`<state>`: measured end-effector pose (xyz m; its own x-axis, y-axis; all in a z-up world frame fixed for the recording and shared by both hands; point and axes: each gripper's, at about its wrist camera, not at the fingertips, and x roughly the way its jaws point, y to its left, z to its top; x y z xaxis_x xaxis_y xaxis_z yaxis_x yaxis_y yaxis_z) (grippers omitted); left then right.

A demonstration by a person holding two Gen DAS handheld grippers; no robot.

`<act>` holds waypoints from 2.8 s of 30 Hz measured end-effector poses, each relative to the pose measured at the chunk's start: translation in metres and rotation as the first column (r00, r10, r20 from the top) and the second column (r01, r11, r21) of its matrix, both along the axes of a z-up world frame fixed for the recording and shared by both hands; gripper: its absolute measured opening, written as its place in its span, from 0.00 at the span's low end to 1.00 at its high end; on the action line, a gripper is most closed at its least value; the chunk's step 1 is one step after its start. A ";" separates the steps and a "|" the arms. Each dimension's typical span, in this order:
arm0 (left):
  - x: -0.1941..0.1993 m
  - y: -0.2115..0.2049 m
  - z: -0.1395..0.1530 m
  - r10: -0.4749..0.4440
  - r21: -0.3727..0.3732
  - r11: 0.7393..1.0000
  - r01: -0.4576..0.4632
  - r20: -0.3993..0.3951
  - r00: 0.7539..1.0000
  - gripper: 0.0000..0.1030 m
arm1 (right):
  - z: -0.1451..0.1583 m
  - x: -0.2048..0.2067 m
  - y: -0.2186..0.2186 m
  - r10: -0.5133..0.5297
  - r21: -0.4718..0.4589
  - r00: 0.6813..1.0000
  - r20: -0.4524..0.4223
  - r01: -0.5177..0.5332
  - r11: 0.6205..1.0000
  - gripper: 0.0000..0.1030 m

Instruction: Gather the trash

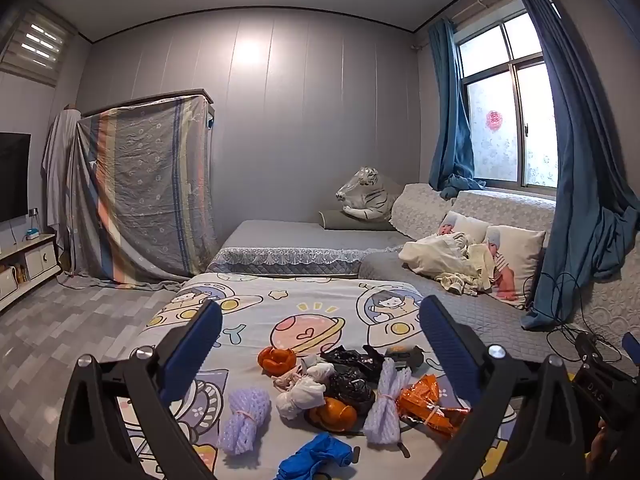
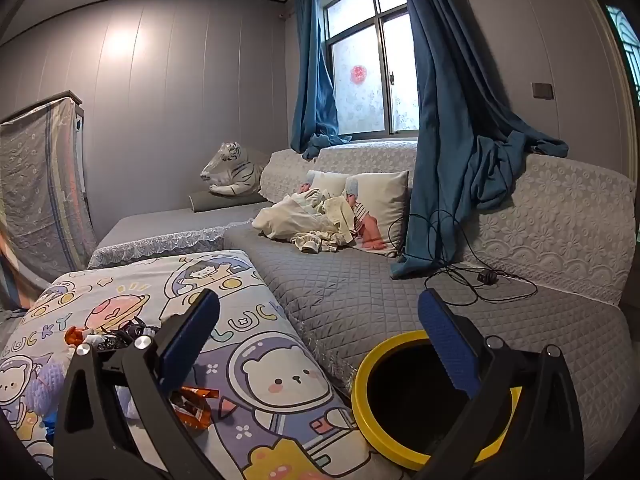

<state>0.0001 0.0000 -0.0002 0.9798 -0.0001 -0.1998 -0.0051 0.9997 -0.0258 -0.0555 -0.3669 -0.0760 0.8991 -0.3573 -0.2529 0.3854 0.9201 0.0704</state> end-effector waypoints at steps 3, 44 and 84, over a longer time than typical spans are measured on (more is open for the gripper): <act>0.000 0.000 0.000 -0.002 -0.005 1.000 0.002 -0.007 1.000 0.92 | 0.000 0.000 0.000 0.001 0.001 1.000 0.002 -0.001 1.000 0.92; 0.001 -0.001 -0.001 0.006 -0.006 1.000 -0.006 -0.020 1.000 0.92 | 0.000 -0.004 0.004 0.007 -0.010 1.000 -0.002 -0.007 1.000 0.92; -0.002 0.004 -0.010 0.020 -0.008 1.000 -0.020 -0.024 1.000 0.92 | 0.004 0.004 0.017 0.052 -0.035 0.999 -0.007 -0.052 0.998 0.92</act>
<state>-0.0017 0.0035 -0.0104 0.9746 0.0173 -0.2233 -0.0255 0.9991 -0.0339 -0.0510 -0.3502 -0.0721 0.9152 -0.3188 -0.2464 0.3373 0.9407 0.0360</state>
